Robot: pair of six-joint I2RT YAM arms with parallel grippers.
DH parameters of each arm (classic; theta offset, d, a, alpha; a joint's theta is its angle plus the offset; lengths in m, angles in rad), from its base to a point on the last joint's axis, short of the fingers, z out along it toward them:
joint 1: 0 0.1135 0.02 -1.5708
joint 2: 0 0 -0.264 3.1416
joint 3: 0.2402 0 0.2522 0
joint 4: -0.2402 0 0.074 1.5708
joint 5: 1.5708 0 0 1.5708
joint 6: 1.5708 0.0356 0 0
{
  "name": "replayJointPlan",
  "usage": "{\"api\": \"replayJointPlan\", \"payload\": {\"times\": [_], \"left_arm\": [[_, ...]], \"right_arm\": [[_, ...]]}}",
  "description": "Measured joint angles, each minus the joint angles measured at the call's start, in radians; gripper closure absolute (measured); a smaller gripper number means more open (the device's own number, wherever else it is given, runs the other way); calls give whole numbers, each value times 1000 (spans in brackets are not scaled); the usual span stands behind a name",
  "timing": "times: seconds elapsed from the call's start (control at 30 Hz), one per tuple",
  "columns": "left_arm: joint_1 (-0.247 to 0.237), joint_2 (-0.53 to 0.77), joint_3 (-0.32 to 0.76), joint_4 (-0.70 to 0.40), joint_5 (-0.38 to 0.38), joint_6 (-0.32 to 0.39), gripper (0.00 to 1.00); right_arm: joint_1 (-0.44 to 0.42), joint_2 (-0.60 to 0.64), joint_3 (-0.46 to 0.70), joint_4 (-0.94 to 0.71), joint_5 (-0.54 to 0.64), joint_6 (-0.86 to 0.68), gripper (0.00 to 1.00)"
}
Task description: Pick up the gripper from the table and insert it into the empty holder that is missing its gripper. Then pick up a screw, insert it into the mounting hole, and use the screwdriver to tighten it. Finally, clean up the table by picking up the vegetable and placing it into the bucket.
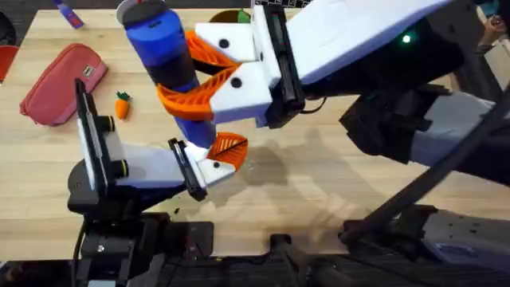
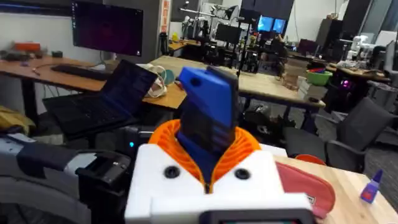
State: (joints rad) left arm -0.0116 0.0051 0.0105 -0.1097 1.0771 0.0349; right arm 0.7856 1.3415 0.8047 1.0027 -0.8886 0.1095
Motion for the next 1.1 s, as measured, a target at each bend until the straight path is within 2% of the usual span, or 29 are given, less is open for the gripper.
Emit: {"api": "replayJointPlan", "payload": {"times": [1.1], "left_arm": [[0,0,0,0,0,0,994]], "right_arm": [[5,27,0,30,-18,-13,978]]}}
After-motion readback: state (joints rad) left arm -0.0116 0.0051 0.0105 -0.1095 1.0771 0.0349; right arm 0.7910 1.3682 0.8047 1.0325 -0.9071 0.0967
